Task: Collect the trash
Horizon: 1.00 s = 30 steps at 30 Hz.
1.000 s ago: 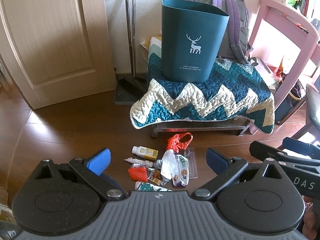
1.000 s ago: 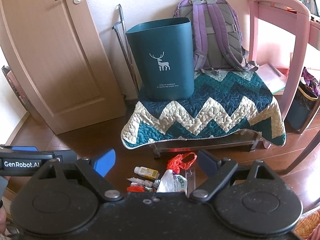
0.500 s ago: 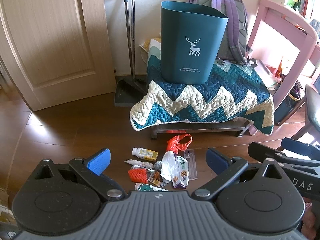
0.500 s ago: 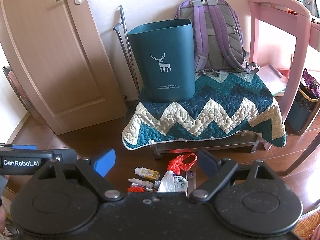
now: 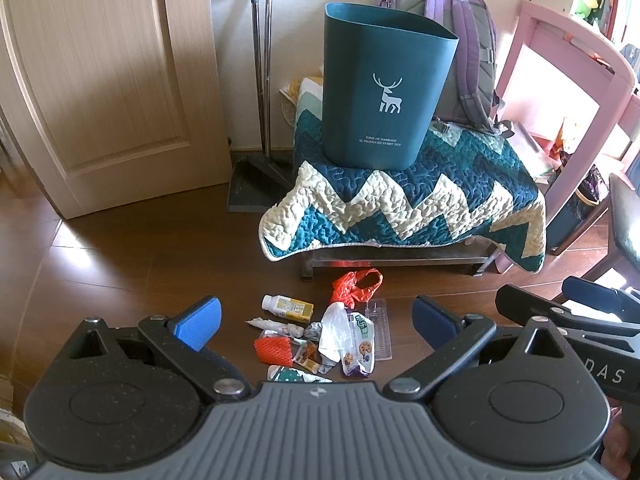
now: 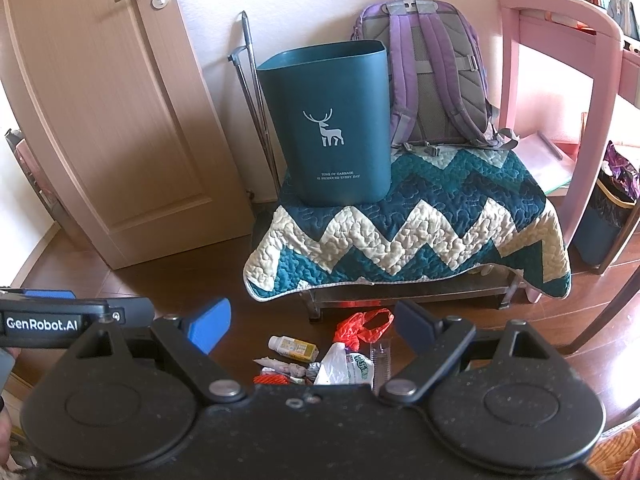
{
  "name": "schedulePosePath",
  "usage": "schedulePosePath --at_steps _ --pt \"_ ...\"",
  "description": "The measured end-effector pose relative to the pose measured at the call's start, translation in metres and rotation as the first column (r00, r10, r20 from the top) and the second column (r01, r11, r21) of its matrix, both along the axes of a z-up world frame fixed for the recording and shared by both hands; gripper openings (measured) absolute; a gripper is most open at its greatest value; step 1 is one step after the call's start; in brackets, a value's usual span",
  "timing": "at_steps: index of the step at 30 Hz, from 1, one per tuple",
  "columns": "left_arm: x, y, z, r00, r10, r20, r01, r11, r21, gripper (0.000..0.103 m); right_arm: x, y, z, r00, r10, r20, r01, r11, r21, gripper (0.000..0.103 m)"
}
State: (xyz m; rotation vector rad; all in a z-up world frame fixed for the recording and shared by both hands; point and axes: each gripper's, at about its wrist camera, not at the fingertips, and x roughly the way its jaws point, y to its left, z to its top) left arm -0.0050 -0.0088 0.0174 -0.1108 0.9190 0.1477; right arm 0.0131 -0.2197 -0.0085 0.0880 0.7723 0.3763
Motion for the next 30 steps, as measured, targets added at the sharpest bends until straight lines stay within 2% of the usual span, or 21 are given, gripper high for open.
schedulePosePath --at_steps 11,17,24,28,30 --pt "-0.001 0.026 -0.002 0.998 0.054 0.045 -0.05 0.996 -0.074 0.102 -0.006 0.01 0.005 1.0 0.013 0.021 -0.013 1.0 -0.003 0.089" --pt "0.028 0.049 -0.018 0.995 0.058 0.081 -0.056 0.998 -0.031 0.102 0.021 0.011 -0.002 0.999 0.013 0.03 -0.013 1.0 -0.022 0.089" --pt "0.093 0.09 -0.063 0.998 0.049 0.045 -0.049 0.999 -0.013 0.102 0.091 0.017 -0.048 0.998 0.047 -0.036 -0.048 0.998 -0.031 0.089" --pt "0.13 0.103 -0.093 1.0 -0.027 0.013 0.027 0.999 0.017 0.102 0.127 0.025 -0.078 0.996 0.046 -0.072 -0.048 0.999 -0.024 0.089" --pt "0.146 0.109 -0.106 0.997 -0.073 0.01 0.072 0.997 0.038 0.102 0.143 0.031 -0.094 0.994 0.083 -0.074 -0.086 0.996 -0.027 0.089"
